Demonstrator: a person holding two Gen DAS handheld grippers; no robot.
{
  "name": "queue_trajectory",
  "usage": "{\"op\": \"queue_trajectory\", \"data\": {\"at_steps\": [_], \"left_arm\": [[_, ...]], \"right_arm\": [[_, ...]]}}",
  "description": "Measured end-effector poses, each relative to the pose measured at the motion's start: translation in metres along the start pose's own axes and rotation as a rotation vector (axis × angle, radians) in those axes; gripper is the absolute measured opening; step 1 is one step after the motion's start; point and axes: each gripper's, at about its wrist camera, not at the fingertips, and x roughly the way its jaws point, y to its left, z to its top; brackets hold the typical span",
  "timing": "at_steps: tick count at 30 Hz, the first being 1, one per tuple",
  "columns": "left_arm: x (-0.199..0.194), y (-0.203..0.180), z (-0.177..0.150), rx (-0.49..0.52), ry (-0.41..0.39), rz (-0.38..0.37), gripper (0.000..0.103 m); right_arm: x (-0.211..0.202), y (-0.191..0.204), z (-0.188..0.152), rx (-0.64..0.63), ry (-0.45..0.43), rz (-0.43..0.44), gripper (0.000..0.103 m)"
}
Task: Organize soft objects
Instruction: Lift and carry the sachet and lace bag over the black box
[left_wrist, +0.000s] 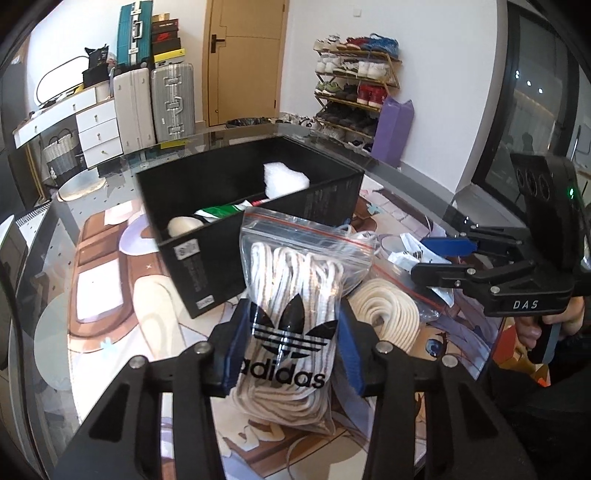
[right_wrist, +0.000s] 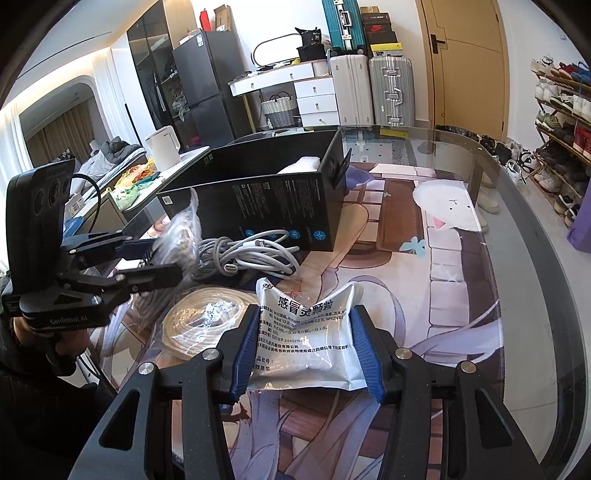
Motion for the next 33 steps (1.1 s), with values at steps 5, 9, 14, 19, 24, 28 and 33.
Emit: {"op": "queue_trajectory", "data": {"at_steps": [5,9,14,19,24,28,33], "left_arm": [[-0.012,0.008,-0.001,-0.032,-0.024,-0.004,0.043],[-0.015,0.011,-0.002,-0.048,-0.034,-0.003,0.044],[-0.019,0.012,0.0,-0.058,-0.049,0.0,0.044],[-0.026,0.011,0.003,-0.07,-0.073,0.006,0.043],[-0.037,0.014,0.009,-0.091,-0.111,0.011,0.044],[-0.047,0.016,0.018,-0.103,-0.144,0.029,0.044],[-0.054,0.024,0.025,-0.144,-0.173,0.054,0.044]], "right_arm": [[-0.001,0.002,0.001,-0.003,-0.005,0.002,0.05],[-0.002,0.005,0.001,-0.012,-0.008,0.008,0.05],[-0.004,0.006,0.002,-0.018,-0.011,0.009,0.05],[-0.009,0.006,0.003,-0.017,-0.025,0.01,0.05],[-0.014,0.008,0.006,-0.027,-0.04,0.013,0.05],[-0.019,0.01,0.012,-0.04,-0.058,0.018,0.05],[-0.024,0.018,0.024,-0.073,-0.085,0.028,0.05]]}}
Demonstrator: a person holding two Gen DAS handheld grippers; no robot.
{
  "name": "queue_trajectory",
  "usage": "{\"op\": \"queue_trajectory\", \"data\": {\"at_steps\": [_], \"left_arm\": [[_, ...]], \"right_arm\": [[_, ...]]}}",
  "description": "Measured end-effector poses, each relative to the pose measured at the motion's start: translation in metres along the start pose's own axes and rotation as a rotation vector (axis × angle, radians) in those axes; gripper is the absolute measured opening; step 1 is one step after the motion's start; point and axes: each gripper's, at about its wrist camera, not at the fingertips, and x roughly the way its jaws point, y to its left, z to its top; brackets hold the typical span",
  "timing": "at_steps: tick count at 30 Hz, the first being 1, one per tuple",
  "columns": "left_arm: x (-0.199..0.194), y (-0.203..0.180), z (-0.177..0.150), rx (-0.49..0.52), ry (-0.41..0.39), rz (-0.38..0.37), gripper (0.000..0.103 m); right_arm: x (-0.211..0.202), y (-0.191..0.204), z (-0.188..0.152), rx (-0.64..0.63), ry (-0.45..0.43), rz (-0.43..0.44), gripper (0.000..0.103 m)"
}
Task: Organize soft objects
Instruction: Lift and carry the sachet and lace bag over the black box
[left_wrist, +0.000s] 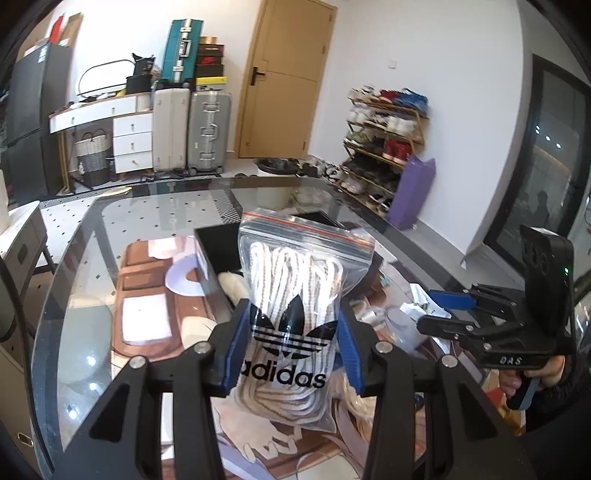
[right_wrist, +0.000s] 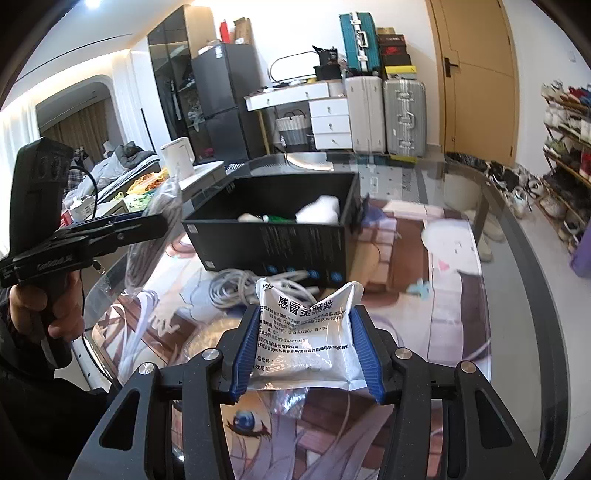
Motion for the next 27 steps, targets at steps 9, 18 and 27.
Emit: {"op": "queue_trajectory", "data": {"at_steps": [9,18,27], "left_arm": [[0.002,0.014,0.022,-0.043,-0.043,0.041,0.044],[0.019,0.016,0.044,-0.045,-0.069,0.053,0.044],[0.048,0.015,0.055,-0.036,-0.057,0.057,0.044]], "right_arm": [[-0.005,0.01,0.032,-0.052,-0.071,0.04,0.05],[0.002,0.015,0.062,-0.098,-0.11,0.054,0.05],[0.018,0.016,0.077,-0.11,-0.105,0.072,0.05]]}}
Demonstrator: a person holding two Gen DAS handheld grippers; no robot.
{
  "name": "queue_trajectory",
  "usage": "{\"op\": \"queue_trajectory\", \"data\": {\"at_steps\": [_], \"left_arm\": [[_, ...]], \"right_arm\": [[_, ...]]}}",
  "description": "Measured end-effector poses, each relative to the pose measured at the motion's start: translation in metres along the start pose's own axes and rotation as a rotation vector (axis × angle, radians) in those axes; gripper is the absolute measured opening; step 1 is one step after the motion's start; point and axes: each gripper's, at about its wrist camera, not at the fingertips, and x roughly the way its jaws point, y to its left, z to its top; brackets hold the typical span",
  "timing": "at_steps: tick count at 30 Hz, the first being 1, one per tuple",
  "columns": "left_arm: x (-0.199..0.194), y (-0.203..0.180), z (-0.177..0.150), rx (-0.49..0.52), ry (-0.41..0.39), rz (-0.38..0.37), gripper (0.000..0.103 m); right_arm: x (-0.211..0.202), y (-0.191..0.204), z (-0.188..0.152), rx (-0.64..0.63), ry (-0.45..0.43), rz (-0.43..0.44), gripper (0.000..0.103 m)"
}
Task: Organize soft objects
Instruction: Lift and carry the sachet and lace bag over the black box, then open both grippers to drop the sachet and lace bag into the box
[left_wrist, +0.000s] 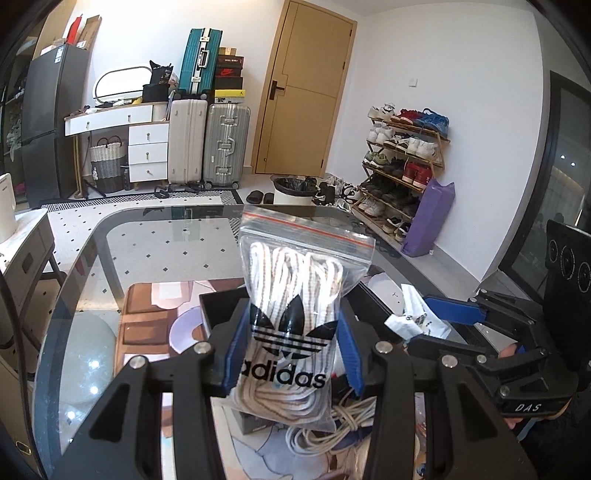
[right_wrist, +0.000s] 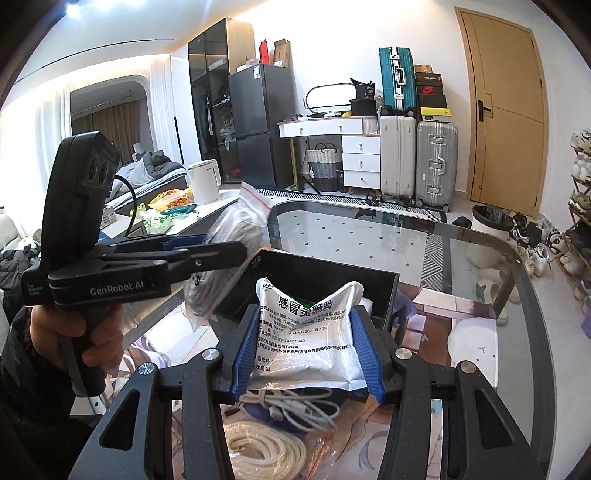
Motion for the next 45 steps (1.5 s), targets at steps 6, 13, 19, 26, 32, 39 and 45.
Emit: {"op": "queue_trajectory", "data": {"at_steps": [6,13,19,26,32,39,45], "left_arm": [[0.017,0.002,0.005,-0.004,0.006,-0.006,0.044],[0.033,0.007,0.006,0.0,0.009,-0.007,0.044],[0.043,0.01,0.0,0.012,0.022,-0.001,0.044],[0.058,0.012,-0.005,0.007,0.044,-0.007,0.044],[0.065,0.016,-0.011,-0.012,0.064,-0.006,0.044],[0.065,0.021,-0.017,-0.009,0.07,-0.003,0.044],[0.065,0.022,-0.019,-0.001,0.079,0.003,0.045]], "right_arm": [[0.016,-0.005,0.005,0.001,0.022,0.017,0.05],[0.041,-0.008,0.009,-0.001,0.05,0.027,0.05],[0.06,-0.007,0.006,-0.017,0.085,0.025,0.05],[0.069,-0.013,0.005,-0.028,0.095,0.006,0.05],[0.073,-0.017,0.003,-0.032,0.099,-0.003,0.05],[0.075,-0.021,0.003,-0.026,0.099,-0.009,0.05],[0.076,-0.023,0.003,-0.02,0.093,-0.014,0.05]]}}
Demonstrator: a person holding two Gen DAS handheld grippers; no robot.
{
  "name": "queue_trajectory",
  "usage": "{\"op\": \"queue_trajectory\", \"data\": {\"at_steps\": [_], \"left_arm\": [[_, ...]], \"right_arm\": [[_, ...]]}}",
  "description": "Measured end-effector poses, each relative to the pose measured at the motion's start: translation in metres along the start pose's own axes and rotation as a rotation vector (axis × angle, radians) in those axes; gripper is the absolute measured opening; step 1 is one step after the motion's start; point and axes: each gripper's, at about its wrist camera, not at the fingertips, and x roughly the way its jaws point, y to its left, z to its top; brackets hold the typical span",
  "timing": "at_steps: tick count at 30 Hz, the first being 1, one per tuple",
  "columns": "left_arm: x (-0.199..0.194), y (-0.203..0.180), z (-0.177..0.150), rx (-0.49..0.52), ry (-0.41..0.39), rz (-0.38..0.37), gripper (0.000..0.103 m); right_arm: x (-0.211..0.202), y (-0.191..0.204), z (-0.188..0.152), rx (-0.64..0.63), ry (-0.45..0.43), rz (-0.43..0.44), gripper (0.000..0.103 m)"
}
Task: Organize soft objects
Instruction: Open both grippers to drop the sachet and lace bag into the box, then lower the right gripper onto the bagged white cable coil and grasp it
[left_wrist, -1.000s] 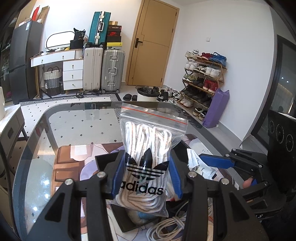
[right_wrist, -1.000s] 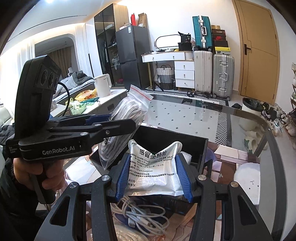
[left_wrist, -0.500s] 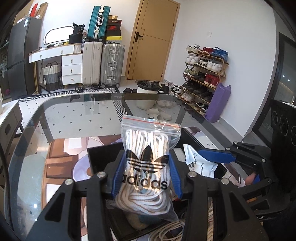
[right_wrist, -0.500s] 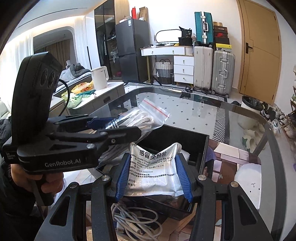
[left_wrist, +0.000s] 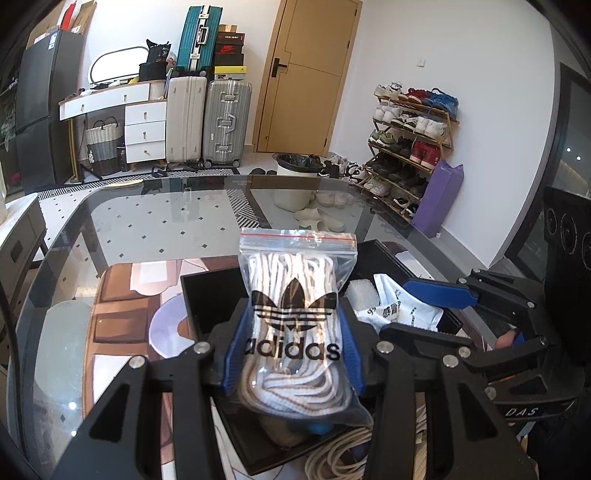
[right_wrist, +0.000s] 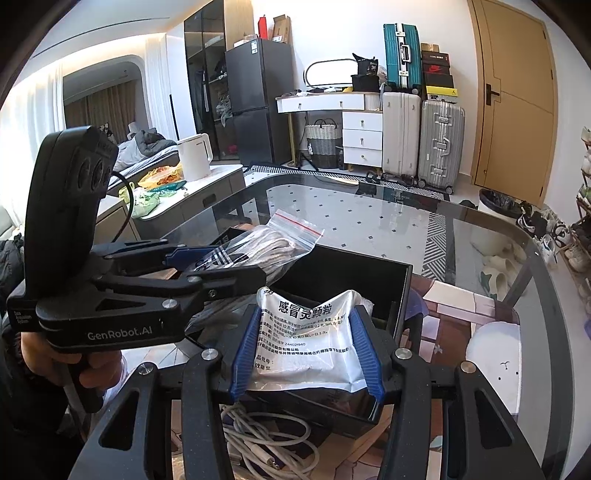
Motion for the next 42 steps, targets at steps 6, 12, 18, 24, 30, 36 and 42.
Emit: {"op": "queue_trajectory", "data": {"at_steps": [6,12,18,24,30,36,42], "left_arm": [[-0.006,0.002,0.0,-0.008,-0.007,0.002,0.064],[-0.019,-0.005,-0.002,0.013,-0.029,-0.005,0.086],[-0.041,-0.002,-0.008,-0.025,-0.065,0.011,0.101],[-0.058,0.006,-0.023,-0.056,-0.051,0.067,0.103],[-0.069,0.008,-0.05,-0.079,-0.004,0.113,0.103],[-0.074,0.005,-0.07,-0.085,0.03,0.127,0.103],[-0.072,0.002,-0.081,-0.077,0.052,0.142,0.103]], "right_arm": [[-0.004,0.002,0.003,-0.021,-0.023,-0.031,0.067],[-0.021,0.001,0.002,-0.014,-0.038,-0.088,0.09],[-0.039,-0.012,-0.012,0.054,-0.011,-0.117,0.102],[-0.053,-0.009,-0.034,0.091,0.038,-0.104,0.102],[-0.057,0.012,-0.056,0.12,0.09,-0.019,0.103],[-0.051,0.036,-0.08,0.136,0.157,0.024,0.103],[-0.042,0.051,-0.1,0.12,0.218,0.061,0.103]]}}
